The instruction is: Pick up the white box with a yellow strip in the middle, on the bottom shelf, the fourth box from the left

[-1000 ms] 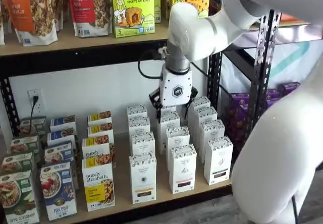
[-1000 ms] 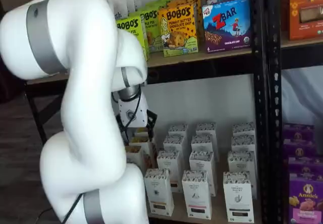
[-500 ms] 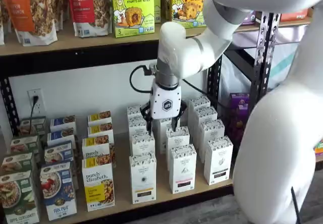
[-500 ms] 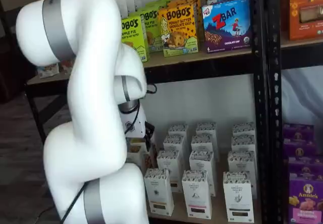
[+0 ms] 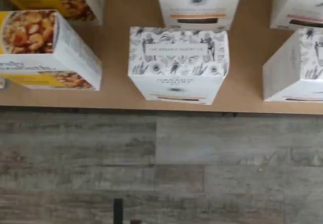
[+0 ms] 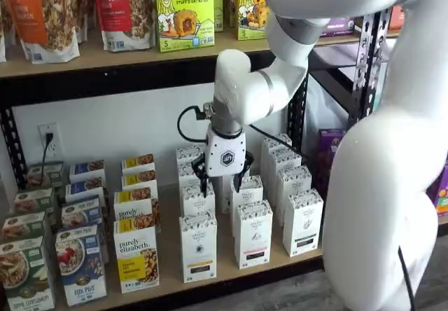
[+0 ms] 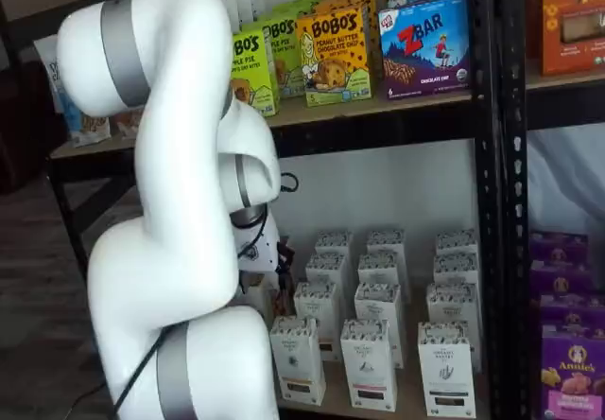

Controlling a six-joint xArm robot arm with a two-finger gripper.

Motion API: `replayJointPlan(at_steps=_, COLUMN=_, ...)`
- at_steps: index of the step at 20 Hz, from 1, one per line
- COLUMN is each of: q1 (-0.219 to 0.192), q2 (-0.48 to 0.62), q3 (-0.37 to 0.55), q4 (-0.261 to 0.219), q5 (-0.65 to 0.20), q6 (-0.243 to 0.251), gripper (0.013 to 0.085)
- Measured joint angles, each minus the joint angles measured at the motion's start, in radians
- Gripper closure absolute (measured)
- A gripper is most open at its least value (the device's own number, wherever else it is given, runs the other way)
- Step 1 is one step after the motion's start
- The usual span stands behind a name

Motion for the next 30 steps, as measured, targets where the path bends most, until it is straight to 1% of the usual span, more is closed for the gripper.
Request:
replayJointPlan(at_steps=1, q1=-0.002, q2=0.012, q3=-0.006, q4=-0.006, q5=-0.009, q6=0.002, gripper=0.0130)
replayJointPlan(at_steps=3, q1=-0.008, q2=0.040, q3=-0.022, q4=0.016, q5=-0.031, q6=-0.023, gripper=0.0130)
replayJointPlan(at_steps=4, q1=-0.011, q2=0.057, q3=-0.036, q4=0.009, q5=-0.036, q6=-0.021, gripper=0.0130)
replayJointPlan(at_steps=6, q1=-0.017, q2=0.081, q3=-0.057, q4=-0.027, q5=-0.041, q6=0.007, gripper=0.0130)
replayJointPlan(at_steps=7, q1=-0.019, q2=0.097, q3=-0.071, q4=-0.035, q5=-0.043, q6=0.011, gripper=0.0130)
replayJointPlan(at_steps=9, q1=-0.022, q2=0.126, q3=-0.093, q4=-0.034, q5=-0.057, q6=0.007, gripper=0.0130)
replayJointPlan(at_steps=10, q1=-0.023, q2=0.142, q3=-0.105, q4=-0.048, q5=-0.061, q6=0.018, gripper=0.0130)
replayJointPlan(at_steps=13, q1=-0.024, q2=0.170, q3=-0.123, q4=-0.067, q5=-0.074, q6=0.036, gripper=0.0130)
replayJointPlan(at_steps=15, q1=-0.023, q2=0.206, q3=-0.144, q4=-0.092, q5=-0.086, q6=0.060, gripper=0.0130)
replayJointPlan(at_steps=16, q1=-0.022, q2=0.220, q3=-0.151, q4=-0.087, q5=-0.096, q6=0.056, gripper=0.0130)
replayJointPlan(at_steps=18, q1=-0.018, q2=0.244, q3=-0.161, q4=-0.047, q5=-0.113, q6=0.022, gripper=0.0130)
replayJointPlan(at_steps=20, q1=-0.013, q2=0.274, q3=-0.179, q4=-0.017, q5=-0.120, q6=-0.002, gripper=0.0130)
replayJointPlan(at_steps=22, q1=-0.011, q2=0.304, q3=-0.195, q4=0.000, q5=-0.128, q6=-0.015, gripper=0.0130)
replayJointPlan(at_steps=26, q1=-0.012, q2=0.360, q3=-0.230, q4=0.012, q5=-0.136, q6=-0.027, gripper=0.0130)
replayJointPlan(at_steps=30, q1=-0.016, q2=0.405, q3=-0.263, q4=-0.008, q5=-0.132, q6=-0.011, gripper=0.0130)
